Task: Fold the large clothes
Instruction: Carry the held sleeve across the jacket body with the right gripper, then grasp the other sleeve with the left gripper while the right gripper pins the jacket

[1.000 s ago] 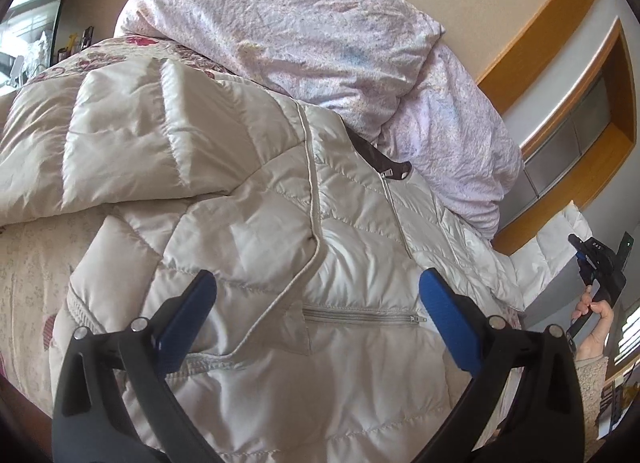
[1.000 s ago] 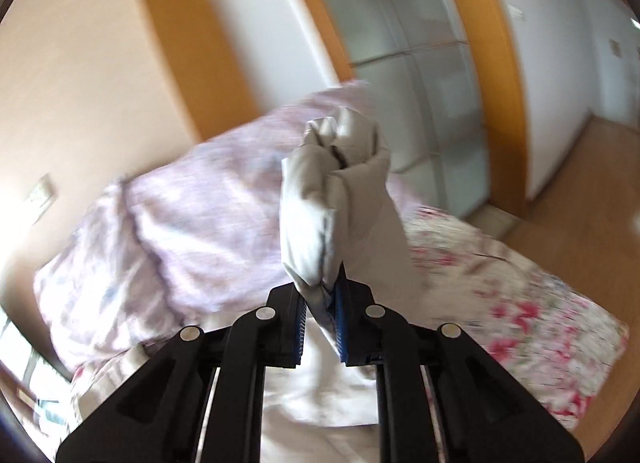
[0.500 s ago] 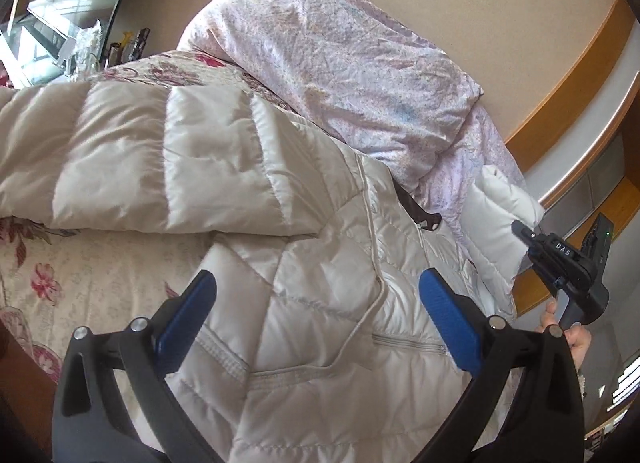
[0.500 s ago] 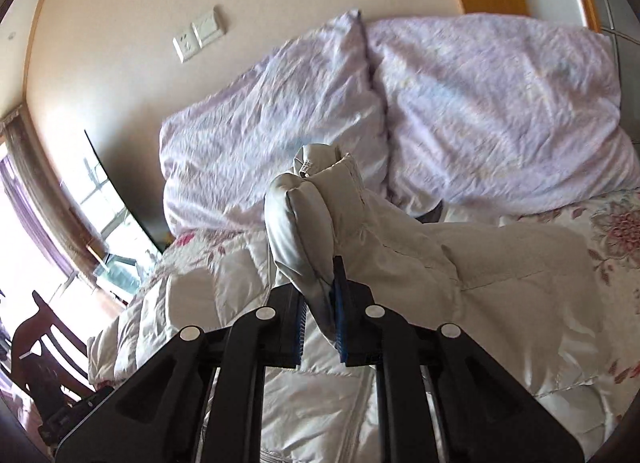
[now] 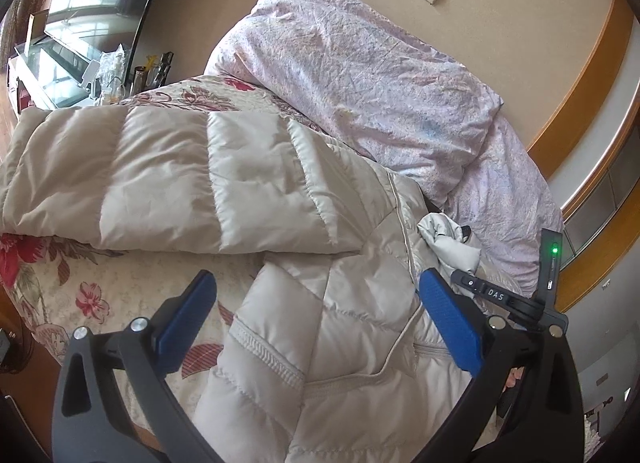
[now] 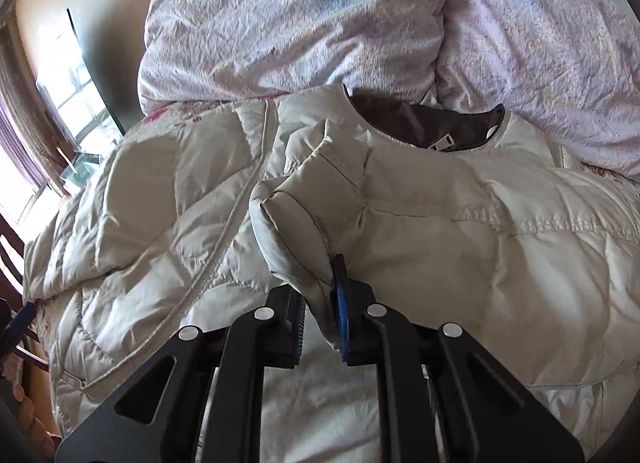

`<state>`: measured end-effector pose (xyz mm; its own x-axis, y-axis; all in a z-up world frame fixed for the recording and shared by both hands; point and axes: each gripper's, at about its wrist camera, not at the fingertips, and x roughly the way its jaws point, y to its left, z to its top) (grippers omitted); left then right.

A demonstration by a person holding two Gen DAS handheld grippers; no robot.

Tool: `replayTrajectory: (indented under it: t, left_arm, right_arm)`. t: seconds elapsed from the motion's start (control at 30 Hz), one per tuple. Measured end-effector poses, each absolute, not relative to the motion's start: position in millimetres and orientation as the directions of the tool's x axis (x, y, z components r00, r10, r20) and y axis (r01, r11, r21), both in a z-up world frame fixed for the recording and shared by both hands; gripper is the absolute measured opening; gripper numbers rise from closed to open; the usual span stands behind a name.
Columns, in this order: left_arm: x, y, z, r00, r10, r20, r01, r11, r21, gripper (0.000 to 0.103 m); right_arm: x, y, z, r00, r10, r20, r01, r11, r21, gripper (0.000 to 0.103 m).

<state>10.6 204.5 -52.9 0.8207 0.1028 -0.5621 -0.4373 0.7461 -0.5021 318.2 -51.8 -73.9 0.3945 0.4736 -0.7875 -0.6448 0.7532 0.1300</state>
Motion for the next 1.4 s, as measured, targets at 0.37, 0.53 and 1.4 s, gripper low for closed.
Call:
replayTrajectory:
  t: [0.37, 0.53, 1.4]
  left_arm:
    - [2, 221, -64, 0.796, 0.115, -0.594, -0.487, 0.704, -0.517, 0.101]
    - [-8, 233, -70, 0.784, 0.144, -0.604, -0.529, 0.665, -0.527, 0.101]
    - [-56, 335, -105, 0.693, 0.282, -0.663, -0.718, 0.194, -0.668, 0.064]
  right_arm:
    - [313, -91, -41, 0.421, 0.545, -0.726, -0.624, 0.754, 0.204, 0.048]
    - [358, -122, -48, 0.529, 0.39, -0.754, -0.448, 0.883, 0.142, 0.048]
    - [371, -105, -103, 0.53, 0.233, -0.815, -0.418, 0.908, -0.012, 0.05]
